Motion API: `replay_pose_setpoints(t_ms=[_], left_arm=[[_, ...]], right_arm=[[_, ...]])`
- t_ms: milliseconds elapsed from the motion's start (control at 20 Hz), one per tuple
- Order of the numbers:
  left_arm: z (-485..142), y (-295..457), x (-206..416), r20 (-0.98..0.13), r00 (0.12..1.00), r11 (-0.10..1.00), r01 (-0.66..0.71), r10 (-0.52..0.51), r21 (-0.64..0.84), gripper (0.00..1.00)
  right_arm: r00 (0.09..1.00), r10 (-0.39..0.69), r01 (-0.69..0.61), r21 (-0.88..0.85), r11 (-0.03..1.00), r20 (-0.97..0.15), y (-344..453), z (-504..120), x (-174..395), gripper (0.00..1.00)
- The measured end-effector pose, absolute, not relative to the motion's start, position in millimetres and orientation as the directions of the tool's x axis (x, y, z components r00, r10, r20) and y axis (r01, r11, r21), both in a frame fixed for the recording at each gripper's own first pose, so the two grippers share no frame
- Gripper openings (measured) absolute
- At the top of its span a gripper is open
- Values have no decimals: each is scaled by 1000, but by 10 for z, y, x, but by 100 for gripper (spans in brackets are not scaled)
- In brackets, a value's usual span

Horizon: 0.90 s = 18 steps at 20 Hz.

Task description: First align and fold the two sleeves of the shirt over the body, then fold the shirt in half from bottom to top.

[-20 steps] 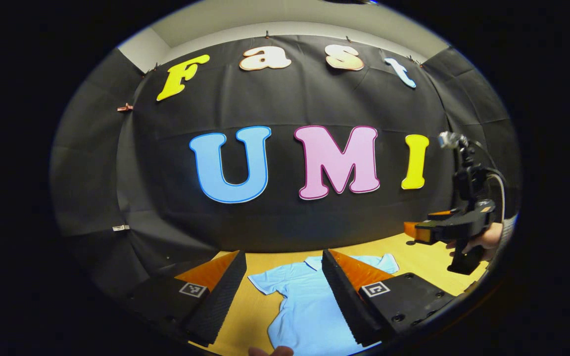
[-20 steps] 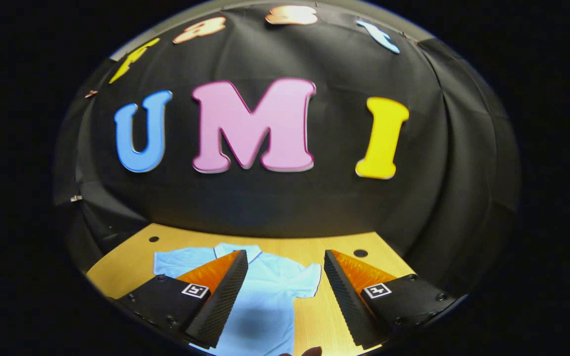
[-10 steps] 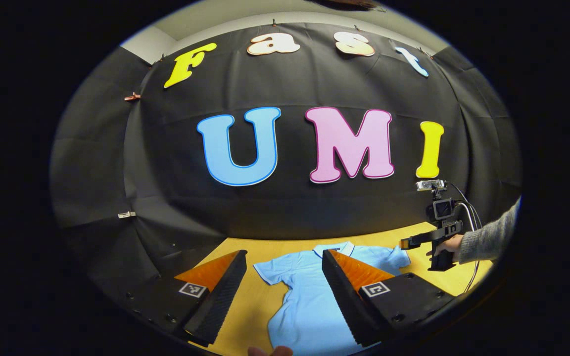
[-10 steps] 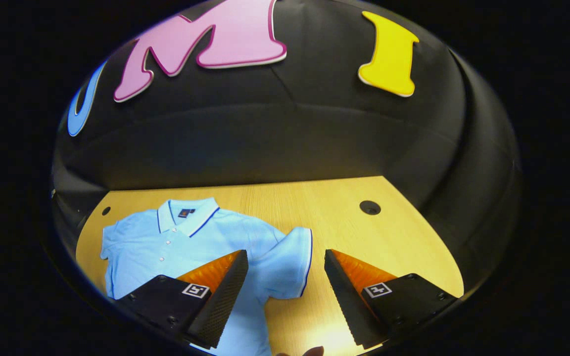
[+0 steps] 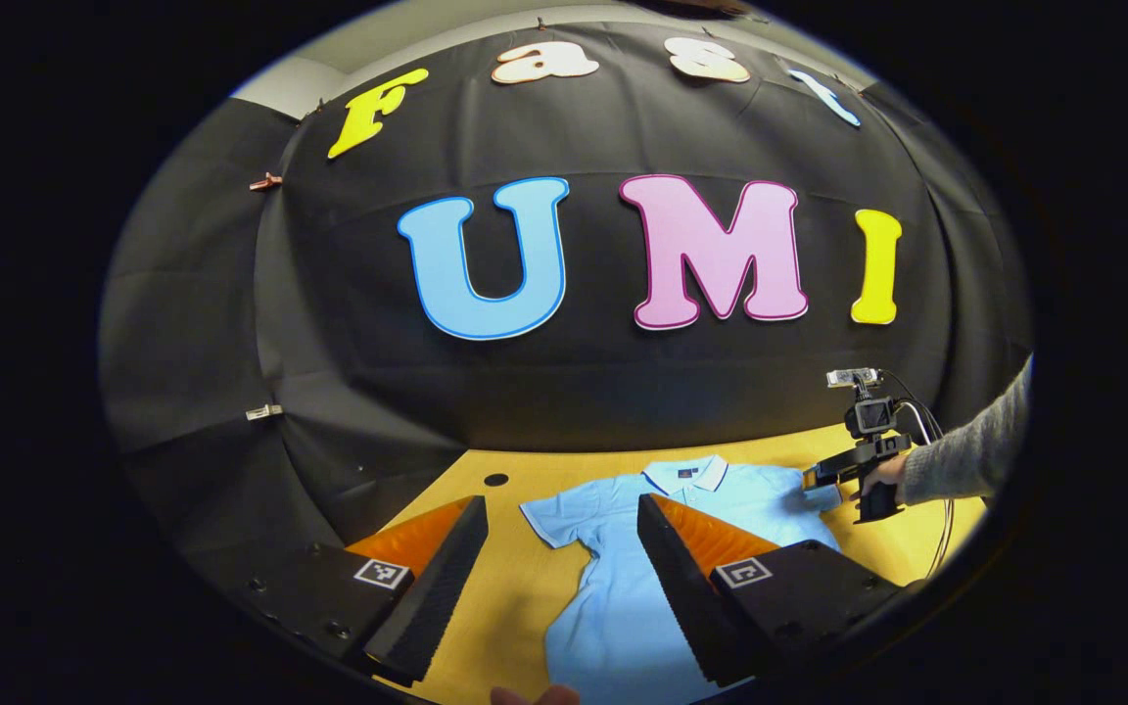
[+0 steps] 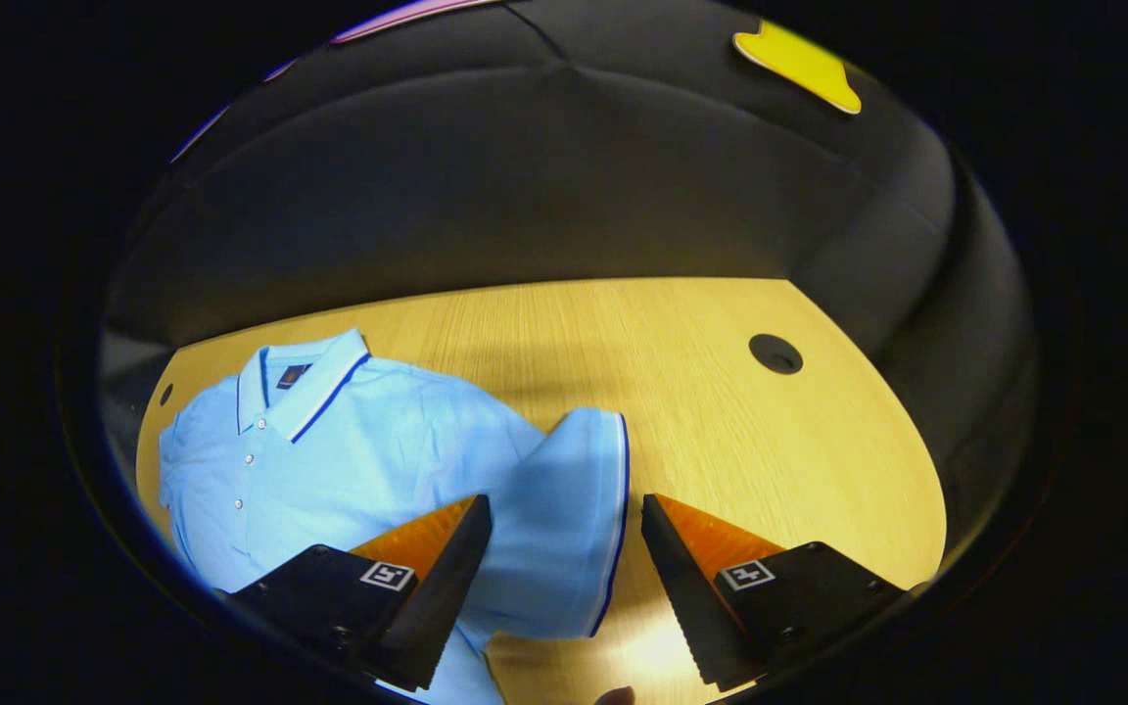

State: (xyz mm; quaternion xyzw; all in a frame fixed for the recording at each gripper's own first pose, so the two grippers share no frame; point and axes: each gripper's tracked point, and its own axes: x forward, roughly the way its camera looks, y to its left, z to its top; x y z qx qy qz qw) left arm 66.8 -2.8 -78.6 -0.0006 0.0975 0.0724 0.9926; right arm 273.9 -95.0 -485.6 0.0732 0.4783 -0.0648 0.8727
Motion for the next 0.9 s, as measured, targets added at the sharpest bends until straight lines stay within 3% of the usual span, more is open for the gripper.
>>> replay_pose_setpoints(t_ms=[200, 300, 350, 400, 550, 600, 650, 700, 750, 900], left_arm=[[-824, -8, 675, -201, 968, 989, -147, 147, 19, 98], [-844, 6, 662, -205, 967, 989, -148, 148, 20, 98], [-856, 17, 656, -208, 967, 989, -150, 150, 19, 98], [-874, 35, 645, -211, 965, 988, -152, 152, 19, 98], [-898, 45, 630, -217, 964, 988, -153, 153, 18, 98], [-914, 49, 619, -219, 964, 988, -153, 153, 19, 98], [-911, 54, 623, -218, 964, 988, -153, 154, 21, 98], [-924, 56, 617, -220, 963, 988, -153, 154, 21, 98], [-919, 55, 613, -219, 964, 988, -153, 153, 20, 98], [-925, 41, 601, -215, 965, 989, -150, 150, 17, 98]], right_arm=[[543, -42, 184, 70, 980, -839, -935, -4871, 2767, 96], [538, -41, 193, 76, 978, -842, -919, -4862, 2764, 87], [533, -45, 200, 74, 977, -845, -921, -4861, 2770, 74], [527, -50, 209, 73, 975, -848, -931, -4860, 2756, 70], [512, -42, 236, 93, 967, -858, -944, -4811, 2730, 27], [513, -41, 236, 95, 967, -857, -958, -4829, 2733, 27], [513, -34, 242, 106, 964, -857, -953, -4822, 2729, 13], [515, -31, 241, 111, 964, -857, -942, -4836, 2735, 13], [519, -27, 232, 110, 967, -854, -932, -4828, 2744, 6], [533, -33, 192, 83, 978, -846, -919, -4820, 2730, 5]])
